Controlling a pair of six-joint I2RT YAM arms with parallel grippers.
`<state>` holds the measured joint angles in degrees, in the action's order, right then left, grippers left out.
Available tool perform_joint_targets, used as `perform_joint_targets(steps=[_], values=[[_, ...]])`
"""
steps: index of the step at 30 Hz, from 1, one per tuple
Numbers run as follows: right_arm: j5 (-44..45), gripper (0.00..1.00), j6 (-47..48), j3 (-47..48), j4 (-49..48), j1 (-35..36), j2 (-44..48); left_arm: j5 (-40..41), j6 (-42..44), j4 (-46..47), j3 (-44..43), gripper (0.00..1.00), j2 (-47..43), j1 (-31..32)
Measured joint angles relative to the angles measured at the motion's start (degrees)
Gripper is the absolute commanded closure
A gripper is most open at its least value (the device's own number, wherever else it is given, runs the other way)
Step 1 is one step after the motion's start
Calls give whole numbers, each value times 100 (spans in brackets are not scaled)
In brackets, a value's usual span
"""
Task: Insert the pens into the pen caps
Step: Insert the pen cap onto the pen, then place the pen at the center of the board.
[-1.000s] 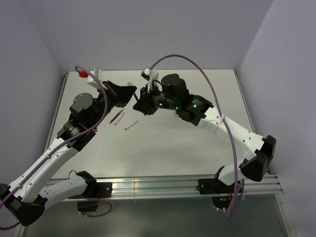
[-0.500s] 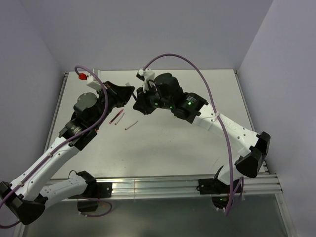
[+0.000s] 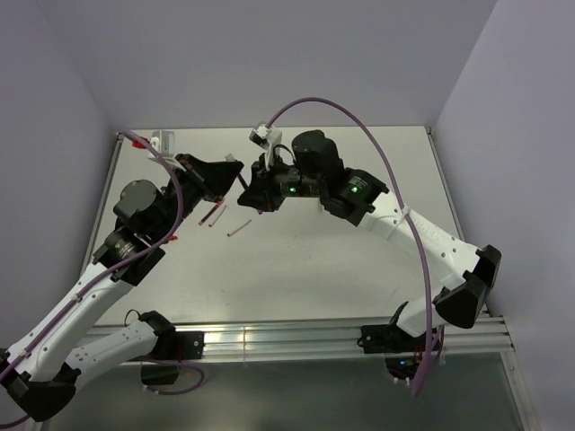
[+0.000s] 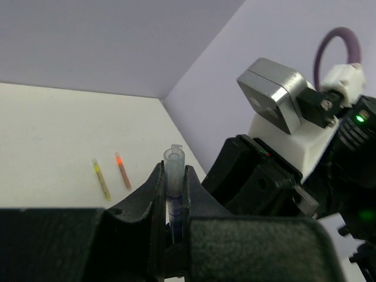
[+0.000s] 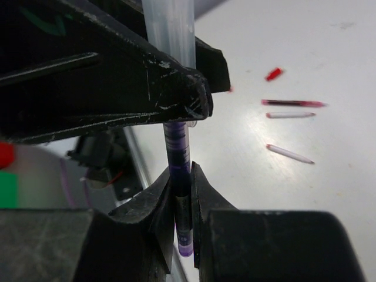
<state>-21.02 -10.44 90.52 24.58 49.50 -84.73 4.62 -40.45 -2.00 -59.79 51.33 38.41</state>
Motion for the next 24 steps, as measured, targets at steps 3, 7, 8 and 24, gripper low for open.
perform_joint_targets(steps=[3, 7, 8, 24], values=[[-697, 100, -146, -280, -328, -188, 208, -391, 109, 262, 90, 100, -120, 11], [-1646, 100, -411, -649, -780, -494, 424, -846, 210, 564, 153, 100, -122, 33], [-1823, 100, -463, -697, -859, -546, 439, -944, 223, 614, 160, 100, -116, 33], [-2479, 100, -654, -765, -1167, -702, 459, -1255, 374, 866, 136, 77, -87, 33]])
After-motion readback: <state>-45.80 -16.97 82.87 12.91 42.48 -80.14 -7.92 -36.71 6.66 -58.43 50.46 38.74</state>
